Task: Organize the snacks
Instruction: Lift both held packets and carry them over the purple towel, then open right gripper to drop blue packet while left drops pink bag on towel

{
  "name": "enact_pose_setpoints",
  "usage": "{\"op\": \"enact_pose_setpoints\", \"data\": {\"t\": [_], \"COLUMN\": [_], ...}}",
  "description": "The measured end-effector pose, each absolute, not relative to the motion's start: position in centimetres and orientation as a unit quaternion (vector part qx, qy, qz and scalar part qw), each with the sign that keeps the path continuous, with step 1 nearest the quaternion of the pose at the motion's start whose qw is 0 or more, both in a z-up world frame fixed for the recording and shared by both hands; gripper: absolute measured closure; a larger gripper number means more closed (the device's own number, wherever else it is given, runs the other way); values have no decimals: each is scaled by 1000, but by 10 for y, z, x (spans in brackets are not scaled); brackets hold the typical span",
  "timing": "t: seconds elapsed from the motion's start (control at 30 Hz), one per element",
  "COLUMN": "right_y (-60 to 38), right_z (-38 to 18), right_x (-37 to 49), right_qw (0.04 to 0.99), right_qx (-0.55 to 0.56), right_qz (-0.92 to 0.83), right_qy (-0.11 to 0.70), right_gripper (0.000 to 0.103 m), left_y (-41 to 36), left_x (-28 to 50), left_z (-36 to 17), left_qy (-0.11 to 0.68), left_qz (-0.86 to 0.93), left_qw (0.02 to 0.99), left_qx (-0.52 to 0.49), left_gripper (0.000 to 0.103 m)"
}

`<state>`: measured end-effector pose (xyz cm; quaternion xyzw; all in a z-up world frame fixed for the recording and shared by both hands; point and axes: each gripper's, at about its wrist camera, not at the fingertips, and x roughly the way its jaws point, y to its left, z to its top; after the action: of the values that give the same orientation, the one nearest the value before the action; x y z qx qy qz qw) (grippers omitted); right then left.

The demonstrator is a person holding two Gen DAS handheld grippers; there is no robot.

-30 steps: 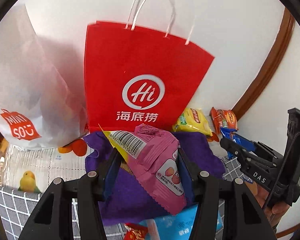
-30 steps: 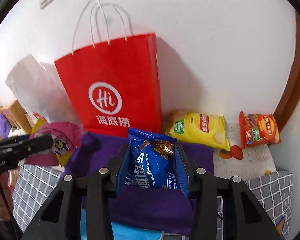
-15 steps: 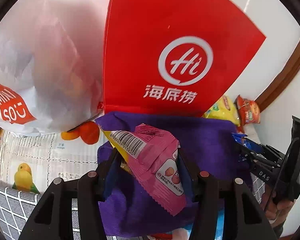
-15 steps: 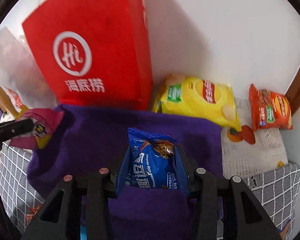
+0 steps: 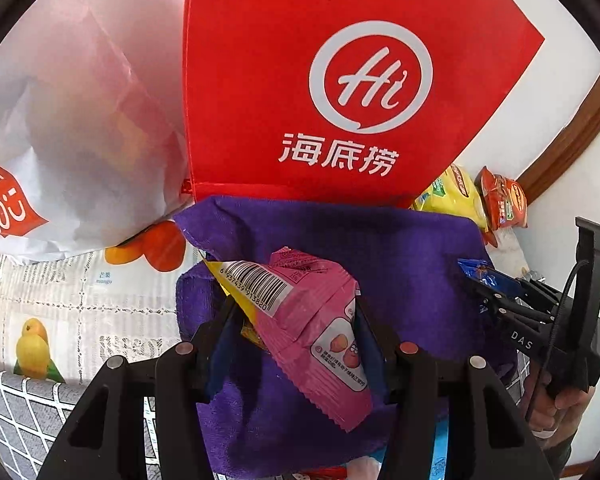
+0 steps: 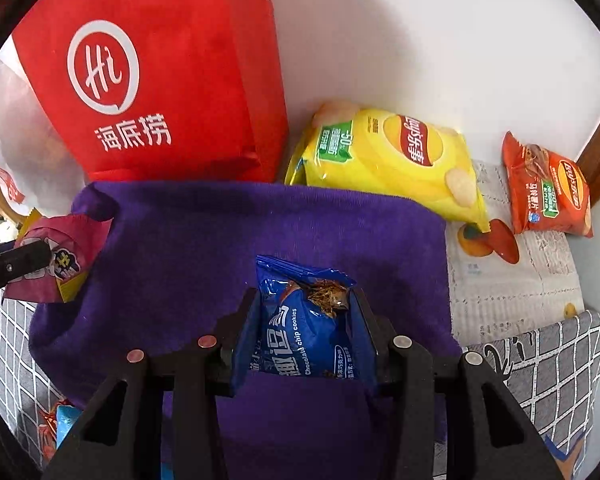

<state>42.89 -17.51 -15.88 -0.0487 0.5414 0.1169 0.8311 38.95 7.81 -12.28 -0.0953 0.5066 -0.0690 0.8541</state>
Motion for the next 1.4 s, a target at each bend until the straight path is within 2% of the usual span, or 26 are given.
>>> {"op": "enact_pose_setpoints", "data": {"t": [0.97,1.17,1.4], "right_y": [-163,-160,-157], "right_z": [-180,-178,-166], "right_x": [437,436,429], "right_qw": [812,813,822], "right_qx": [-71,-79,-79], "right_qz": [118,122,120], "right_qy": [568,564,552], "right_gripper": [57,55,43], "left_y": [56,55,56], "left_x": [398,398,399], "left_z": [-144,-146,-146], "left_qy": [541,544,546], "left_qz": [-80,-80,-76], "left_qw": [833,831,831], "left_qx": [-82,-78,-76], "left_gripper": [50,50,49]}}
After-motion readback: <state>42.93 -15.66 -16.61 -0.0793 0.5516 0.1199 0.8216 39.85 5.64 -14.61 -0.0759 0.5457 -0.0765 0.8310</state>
